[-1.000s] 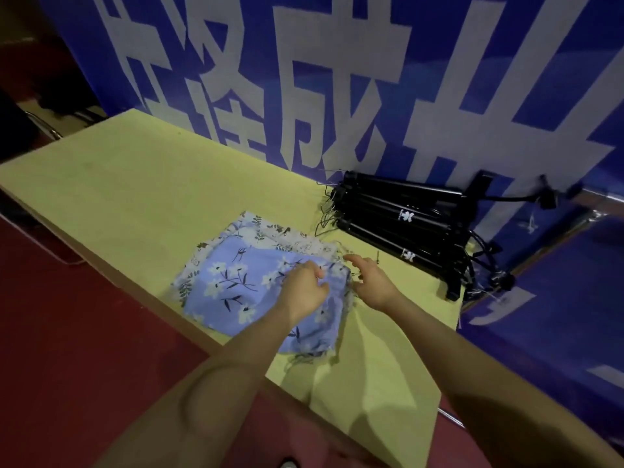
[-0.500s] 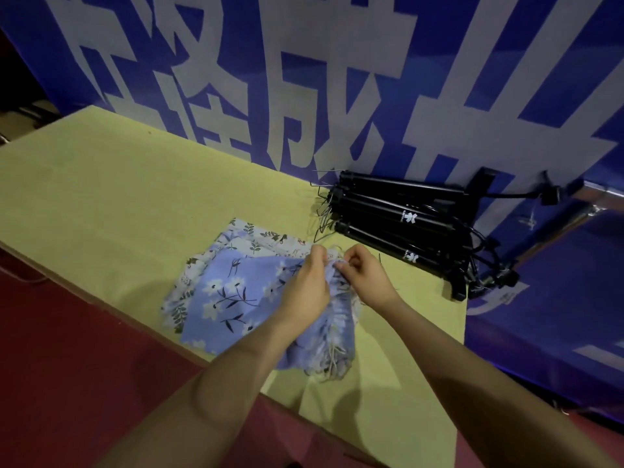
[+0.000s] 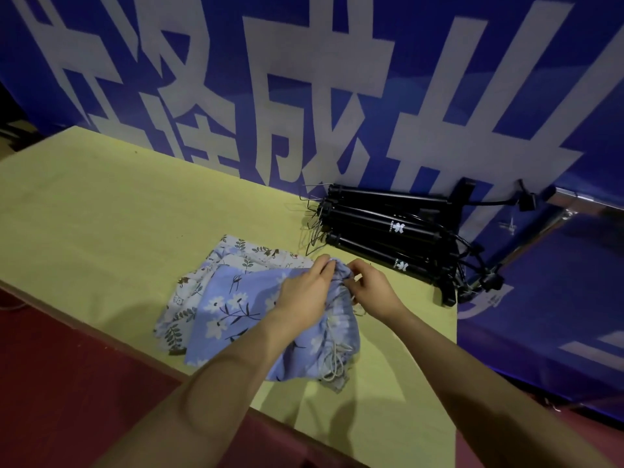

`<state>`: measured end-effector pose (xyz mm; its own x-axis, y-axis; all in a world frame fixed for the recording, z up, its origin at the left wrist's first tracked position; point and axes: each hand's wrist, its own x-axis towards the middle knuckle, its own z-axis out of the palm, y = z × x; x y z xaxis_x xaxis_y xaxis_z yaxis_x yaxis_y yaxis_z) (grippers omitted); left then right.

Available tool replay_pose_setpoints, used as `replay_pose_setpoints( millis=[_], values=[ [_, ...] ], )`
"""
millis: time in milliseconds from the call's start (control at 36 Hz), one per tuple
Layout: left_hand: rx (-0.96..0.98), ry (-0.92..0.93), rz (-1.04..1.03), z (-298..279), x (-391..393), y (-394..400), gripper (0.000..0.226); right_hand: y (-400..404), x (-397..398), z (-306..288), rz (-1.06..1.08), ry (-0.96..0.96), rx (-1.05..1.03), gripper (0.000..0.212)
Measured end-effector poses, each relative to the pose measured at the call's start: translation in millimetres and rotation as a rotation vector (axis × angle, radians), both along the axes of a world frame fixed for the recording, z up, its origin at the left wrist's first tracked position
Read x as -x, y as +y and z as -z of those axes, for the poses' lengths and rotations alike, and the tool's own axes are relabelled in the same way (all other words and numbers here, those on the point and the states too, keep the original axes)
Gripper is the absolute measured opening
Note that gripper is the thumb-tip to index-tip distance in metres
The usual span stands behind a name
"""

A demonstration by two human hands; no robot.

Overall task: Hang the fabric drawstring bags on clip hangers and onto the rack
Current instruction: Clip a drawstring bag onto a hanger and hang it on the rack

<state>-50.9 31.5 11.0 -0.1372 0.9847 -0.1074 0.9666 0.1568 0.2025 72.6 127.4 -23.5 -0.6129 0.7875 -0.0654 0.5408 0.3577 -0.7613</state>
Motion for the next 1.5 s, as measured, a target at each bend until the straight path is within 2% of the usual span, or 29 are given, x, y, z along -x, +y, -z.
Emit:
replay_pose_setpoints(
  millis=[83, 167, 250, 333, 417, 528, 667, 806, 917, 1028, 1139, 1333, 1417, 1500],
  values=[
    [-0.01, -0.053, -0.018, -3, -6, 11, 0.069, 8, -8, 1, 0.038, 0.074, 0.085, 0.004],
    [-0.034, -0.089, -0.051, -3, -10, 24, 0.069, 21, -22, 11, 0.174, 0.098, 0.126, 0.009],
    [-0.031, -0.102, -0.097, 3, -12, 36, 0.07, 39, -34, 22, 0.284, -0.055, 0.043, 0.014],
    [-0.019, -0.138, -0.126, 12, -14, 49, 0.071, 57, -38, 31, 0.304, -0.263, -0.006, 0.02],
    [-0.019, -0.188, -0.145, 19, -16, 63, 0.07, 72, -33, 41, 0.312, -0.381, -0.027, 0.023],
    [-0.019, -0.174, -0.173, 25, -15, 82, 0.068, 90, -24, 57, 0.283, -0.473, -0.048, 0.021],
    [-0.018, -0.081, -0.13, 35, -9, 91, 0.064, 102, -13, 74, 0.231, -0.562, -0.13, 0.034],
    [-0.007, -0.084, -0.121, 41, -5, 95, 0.062, 106, -7, 84, 0.21, -0.607, -0.122, 0.027],
    [0.017, -0.089, -0.124, 41, -3, 94, 0.064, 103, -8, 81, 0.23, -0.493, -0.096, 0.018],
    [0.046, -0.081, -0.138, 36, 3, 86, 0.063, 95, -14, 69, 0.286, -0.203, 0.021, 0.009],
    [0.096, -0.083, -0.138, 23, 9, 77, 0.067, 81, -13, 44, 0.27, 0.08, 0.032, 0.004],
    [0.13, -0.222, -0.119, -9, 12, 54, 0.078, 51, 6, 0, 0.303, 0.419, 0.144, 0.008],
    [0.121, -0.272, -0.141, -22, 16, 44, 0.081, 36, 9, -15, 0.23, 0.439, 0.158, 0.008],
    [0.087, -0.288, -0.146, -30, 21, 36, 0.084, 21, 9, -21, 0.1, 0.328, 0.086, 0.01]
  ],
)
